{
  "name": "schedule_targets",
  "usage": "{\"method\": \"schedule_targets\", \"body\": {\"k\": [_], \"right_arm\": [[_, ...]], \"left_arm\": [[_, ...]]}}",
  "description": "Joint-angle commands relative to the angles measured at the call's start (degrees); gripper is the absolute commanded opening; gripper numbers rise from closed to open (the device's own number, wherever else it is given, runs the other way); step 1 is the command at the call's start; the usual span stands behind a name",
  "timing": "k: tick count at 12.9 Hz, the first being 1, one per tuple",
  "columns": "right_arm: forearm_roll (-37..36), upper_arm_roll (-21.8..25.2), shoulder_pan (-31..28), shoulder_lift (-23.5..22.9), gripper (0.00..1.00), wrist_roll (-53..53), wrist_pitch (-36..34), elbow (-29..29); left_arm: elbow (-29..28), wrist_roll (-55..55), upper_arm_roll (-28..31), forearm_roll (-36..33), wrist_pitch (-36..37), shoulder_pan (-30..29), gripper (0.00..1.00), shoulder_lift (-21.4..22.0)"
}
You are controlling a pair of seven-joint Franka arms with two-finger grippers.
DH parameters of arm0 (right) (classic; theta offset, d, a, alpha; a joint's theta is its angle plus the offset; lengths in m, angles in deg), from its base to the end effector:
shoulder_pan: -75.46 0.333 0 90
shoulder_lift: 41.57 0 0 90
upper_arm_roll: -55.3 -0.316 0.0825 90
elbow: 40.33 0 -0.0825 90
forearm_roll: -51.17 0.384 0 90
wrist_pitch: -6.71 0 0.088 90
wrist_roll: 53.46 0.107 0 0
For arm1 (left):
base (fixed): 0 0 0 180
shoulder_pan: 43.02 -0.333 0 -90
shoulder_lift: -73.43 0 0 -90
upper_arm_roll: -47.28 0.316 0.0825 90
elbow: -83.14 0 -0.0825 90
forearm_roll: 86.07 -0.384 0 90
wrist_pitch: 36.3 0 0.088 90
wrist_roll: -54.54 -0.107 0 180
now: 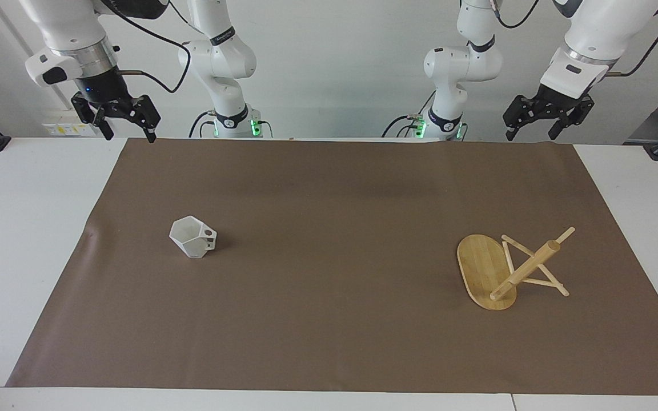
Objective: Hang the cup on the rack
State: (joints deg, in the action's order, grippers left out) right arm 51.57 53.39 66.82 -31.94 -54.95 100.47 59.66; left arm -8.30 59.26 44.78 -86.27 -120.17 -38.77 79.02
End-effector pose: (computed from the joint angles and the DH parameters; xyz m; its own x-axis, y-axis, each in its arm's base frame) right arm 0.5040 -0.0573 0.6368 0.9940 -0.0917 0.0592 -0.0919 -0.9958 0.0001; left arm 0.5090 -0.0611 0.6556 0.9988 -0.0346 -0.0339 -0.0350 -0.9993 -0.0106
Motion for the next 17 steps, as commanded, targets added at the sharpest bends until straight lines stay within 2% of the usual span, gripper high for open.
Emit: {"method": "schedule_targets", "body": {"k": [1, 10, 17], "right_arm": [[-0.8, -0.6, -0.4, 0.4, 1.00, -0.6, 0.3, 0.6], [0.2, -0.1, -0.6, -0.4, 1.00, -2.7, 0.7, 0.5], [0.0, 0.0, -0.7, -6.6, 1.00, -2.7, 3.2, -0.8]], "left_arm": [[-2.2, -1.1, 0.3, -1.1, -1.0, 0.1, 1.00, 1.7], [-2.2, -1.1, 0.3, -1.0, -1.0, 0.1, 1.00, 1.7], [-2.3, -1.2, 0.4, -0.9, -1.0, 0.1, 1.00, 1.7]]}}
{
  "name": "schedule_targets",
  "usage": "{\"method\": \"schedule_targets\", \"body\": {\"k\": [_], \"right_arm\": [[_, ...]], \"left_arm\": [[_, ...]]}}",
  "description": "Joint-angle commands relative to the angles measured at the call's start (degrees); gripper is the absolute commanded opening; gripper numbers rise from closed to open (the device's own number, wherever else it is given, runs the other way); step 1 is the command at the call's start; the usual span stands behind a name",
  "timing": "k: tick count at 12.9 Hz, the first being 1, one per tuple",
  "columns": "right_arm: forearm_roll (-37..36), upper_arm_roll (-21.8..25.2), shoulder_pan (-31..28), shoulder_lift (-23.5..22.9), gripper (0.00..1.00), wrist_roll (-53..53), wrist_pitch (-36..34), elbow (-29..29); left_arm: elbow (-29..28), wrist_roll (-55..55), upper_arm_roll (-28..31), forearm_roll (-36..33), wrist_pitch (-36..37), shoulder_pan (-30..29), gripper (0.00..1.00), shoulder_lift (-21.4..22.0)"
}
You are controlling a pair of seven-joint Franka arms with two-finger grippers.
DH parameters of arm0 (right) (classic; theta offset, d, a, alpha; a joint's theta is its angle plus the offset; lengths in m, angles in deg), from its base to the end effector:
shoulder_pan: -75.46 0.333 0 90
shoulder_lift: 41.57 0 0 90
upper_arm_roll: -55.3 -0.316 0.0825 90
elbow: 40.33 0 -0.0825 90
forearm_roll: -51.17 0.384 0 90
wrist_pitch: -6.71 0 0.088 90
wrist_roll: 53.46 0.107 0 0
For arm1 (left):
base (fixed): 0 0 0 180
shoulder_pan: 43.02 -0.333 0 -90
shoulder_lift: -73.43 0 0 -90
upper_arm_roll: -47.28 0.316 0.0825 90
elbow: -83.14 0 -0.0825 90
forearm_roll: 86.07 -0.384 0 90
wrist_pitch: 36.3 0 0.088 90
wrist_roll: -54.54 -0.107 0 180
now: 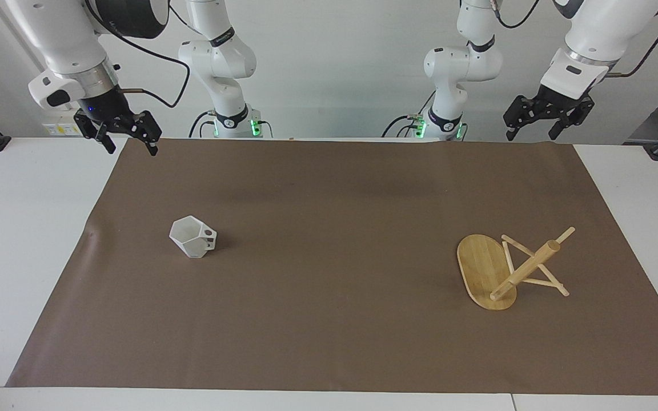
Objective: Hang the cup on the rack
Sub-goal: 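Move the right gripper toward the white cup's rim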
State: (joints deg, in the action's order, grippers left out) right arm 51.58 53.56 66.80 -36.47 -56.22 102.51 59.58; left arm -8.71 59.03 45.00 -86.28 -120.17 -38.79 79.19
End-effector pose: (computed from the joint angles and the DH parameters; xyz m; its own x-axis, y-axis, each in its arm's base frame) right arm 0.5298 -0.0629 0.5996 0.9972 -0.0733 0.0174 -0.0733 -0.9973 -0.0036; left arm 0.5083 -0.0588 0.6538 0.9987 -0.0344 -0.0381 -0.0349 -0.9993 -0.0107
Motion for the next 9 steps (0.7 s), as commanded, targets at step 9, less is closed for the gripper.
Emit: {"method": "schedule_targets", "body": {"k": [9], "right_arm": [[-0.2, -0.2, -0.9, -5.4, 1.00, 2.3, 10.4, 5.3]], "left_arm": [[-1.8, -1.0, 0.2, -0.8, -0.9, 0.1, 1.00, 1.5]]}}
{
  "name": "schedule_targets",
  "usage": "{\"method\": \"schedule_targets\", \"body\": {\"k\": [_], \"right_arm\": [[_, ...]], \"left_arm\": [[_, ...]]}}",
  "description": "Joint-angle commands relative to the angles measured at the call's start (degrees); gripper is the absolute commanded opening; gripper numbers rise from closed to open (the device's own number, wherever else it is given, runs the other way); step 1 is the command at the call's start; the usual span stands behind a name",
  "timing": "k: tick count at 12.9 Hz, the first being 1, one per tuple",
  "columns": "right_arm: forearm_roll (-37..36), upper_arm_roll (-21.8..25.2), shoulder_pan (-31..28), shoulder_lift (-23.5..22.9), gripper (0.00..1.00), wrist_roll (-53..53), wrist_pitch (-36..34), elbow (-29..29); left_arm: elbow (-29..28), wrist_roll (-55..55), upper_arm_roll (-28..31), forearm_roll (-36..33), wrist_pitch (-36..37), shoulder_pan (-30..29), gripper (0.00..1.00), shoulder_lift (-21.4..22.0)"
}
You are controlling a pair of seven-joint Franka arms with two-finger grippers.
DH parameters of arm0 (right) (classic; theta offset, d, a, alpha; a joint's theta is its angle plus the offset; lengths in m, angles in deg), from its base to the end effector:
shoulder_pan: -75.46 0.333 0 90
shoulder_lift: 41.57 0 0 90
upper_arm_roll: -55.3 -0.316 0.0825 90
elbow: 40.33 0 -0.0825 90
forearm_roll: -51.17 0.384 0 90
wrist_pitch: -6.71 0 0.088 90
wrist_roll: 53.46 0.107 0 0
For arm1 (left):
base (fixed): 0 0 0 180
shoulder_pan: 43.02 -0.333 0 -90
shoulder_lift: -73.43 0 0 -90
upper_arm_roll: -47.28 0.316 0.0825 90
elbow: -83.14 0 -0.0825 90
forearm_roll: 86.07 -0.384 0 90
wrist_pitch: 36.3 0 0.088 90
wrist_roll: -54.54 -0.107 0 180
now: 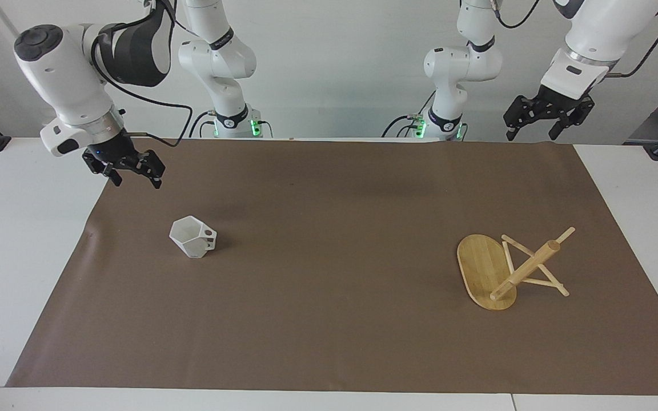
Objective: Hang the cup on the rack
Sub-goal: 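Move the right gripper toward the white cup's rim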
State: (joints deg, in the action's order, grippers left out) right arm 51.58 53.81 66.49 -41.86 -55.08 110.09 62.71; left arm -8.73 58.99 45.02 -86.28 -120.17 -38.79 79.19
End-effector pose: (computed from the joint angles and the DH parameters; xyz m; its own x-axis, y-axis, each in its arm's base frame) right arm 0.5601 -0.0730 0.5334 0.9946 -0.1037 0.0011 -0.1037 -0.9946 -0.0071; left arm 0.5083 -0.0586 0.6536 0.9987 -0.0348 -0.0385 -0.0352 -0.9993 -0.0106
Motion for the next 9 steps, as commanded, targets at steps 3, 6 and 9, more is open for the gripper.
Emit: {"method": "schedule_targets", "body": {"k": [3, 6, 9], "right_arm": [[-0.2, -0.4, -0.5, -1.7, 1.00, 1.2, 7.7, 5.3], [-0.3, -0.8, -0.4, -4.6, 1.00, 1.1, 13.0, 8.3], [-0.3, -1.0, -0.4, -8.4, 1.00, 1.4, 17.1, 9.1]], "left_arm": [[-1.9, -0.9, 0.2, -0.7, -0.9, 0.1, 1.00, 1.5], [-1.9, -0.9, 0.2, -0.6, -0.9, 0.1, 1.00, 1.5], [-1.8, -0.9, 0.2, -0.6, -0.9, 0.2, 1.00, 1.5]]}}
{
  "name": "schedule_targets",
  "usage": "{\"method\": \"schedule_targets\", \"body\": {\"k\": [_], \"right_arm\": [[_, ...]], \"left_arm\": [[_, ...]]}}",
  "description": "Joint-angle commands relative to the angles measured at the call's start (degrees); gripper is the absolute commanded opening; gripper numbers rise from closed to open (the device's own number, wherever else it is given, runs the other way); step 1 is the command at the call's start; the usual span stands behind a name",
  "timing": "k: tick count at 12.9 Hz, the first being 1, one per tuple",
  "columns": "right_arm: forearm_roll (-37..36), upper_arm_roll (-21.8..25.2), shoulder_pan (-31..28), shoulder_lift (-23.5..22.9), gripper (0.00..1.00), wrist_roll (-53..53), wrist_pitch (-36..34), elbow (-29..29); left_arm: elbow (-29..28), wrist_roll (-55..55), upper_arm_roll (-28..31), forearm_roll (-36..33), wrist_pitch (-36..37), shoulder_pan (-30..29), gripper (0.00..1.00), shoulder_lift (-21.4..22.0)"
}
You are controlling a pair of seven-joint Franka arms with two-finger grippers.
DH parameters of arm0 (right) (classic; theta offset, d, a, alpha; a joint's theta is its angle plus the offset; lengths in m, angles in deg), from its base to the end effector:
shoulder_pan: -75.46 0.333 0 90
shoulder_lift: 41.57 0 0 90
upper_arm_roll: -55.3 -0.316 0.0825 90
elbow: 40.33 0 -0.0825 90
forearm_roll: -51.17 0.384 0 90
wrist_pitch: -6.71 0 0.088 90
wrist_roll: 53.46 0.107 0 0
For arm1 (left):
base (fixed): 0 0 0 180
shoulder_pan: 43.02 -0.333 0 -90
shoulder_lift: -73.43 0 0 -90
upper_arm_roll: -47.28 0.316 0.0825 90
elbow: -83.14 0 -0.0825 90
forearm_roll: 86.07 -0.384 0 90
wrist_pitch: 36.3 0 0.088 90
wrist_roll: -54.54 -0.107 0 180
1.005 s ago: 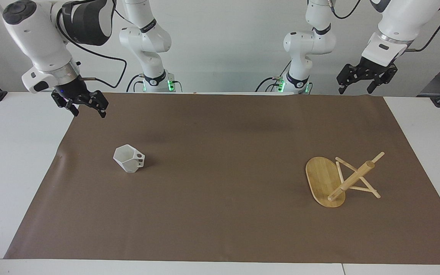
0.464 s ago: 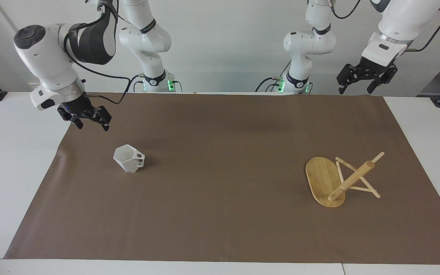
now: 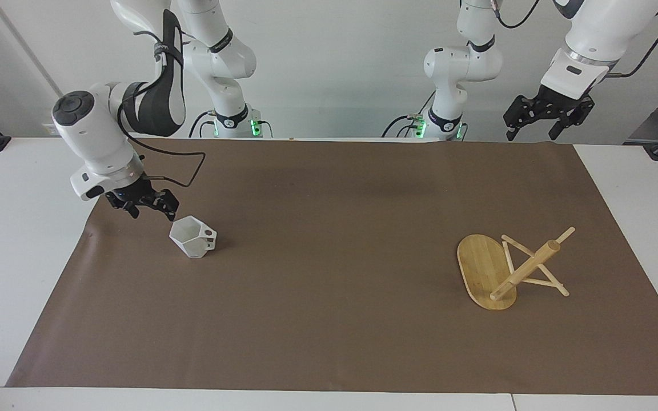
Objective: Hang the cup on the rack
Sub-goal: 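Move the right gripper toward the white cup's rim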
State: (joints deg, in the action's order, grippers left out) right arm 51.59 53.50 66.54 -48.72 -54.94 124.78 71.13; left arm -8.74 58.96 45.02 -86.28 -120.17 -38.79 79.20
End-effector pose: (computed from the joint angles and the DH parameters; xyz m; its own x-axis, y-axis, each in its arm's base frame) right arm 0.5803 -0.0726 0.4170 0.9948 -0.1019 -0.0091 -0.1020 -0.9947 -0.0106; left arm 0.5082 -0.0586 0.6537 0.9986 -0.0353 -0.0385 -0.0357 -0.9993 -0.0106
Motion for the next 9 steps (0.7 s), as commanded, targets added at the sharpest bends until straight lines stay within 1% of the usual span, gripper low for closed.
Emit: {"method": "schedule_targets", "body": {"k": [1, 4, 6, 9], "right_arm": [[-0.3, -0.7, -0.2, -2.5, 1.00, 1.6, 3.1, 0.7], [-0.3, -0.8, -0.1, -3.3, 1.00, 5.2, 3.9, 0.7], [-0.3, -0.8, -0.1, -3.5, 1.00, 5.3, 4.1, 0.9], [-0.3, -0.9, 0.0, -3.4, 0.95, 5.3, 4.9, 1.5]], "left_arm": [[-1.8, -0.9, 0.2, -0.6, -0.9, 0.1, 1.00, 1.5], [-1.8, -0.9, 0.2, -0.6, -0.9, 0.1, 1.00, 1.5], [-1.9, -0.9, 0.2, -0.6, -0.9, 0.1, 1.00, 1.5], [-1.8, -0.9, 0.2, -0.6, -0.9, 0.1, 1.00, 1.5]]}}
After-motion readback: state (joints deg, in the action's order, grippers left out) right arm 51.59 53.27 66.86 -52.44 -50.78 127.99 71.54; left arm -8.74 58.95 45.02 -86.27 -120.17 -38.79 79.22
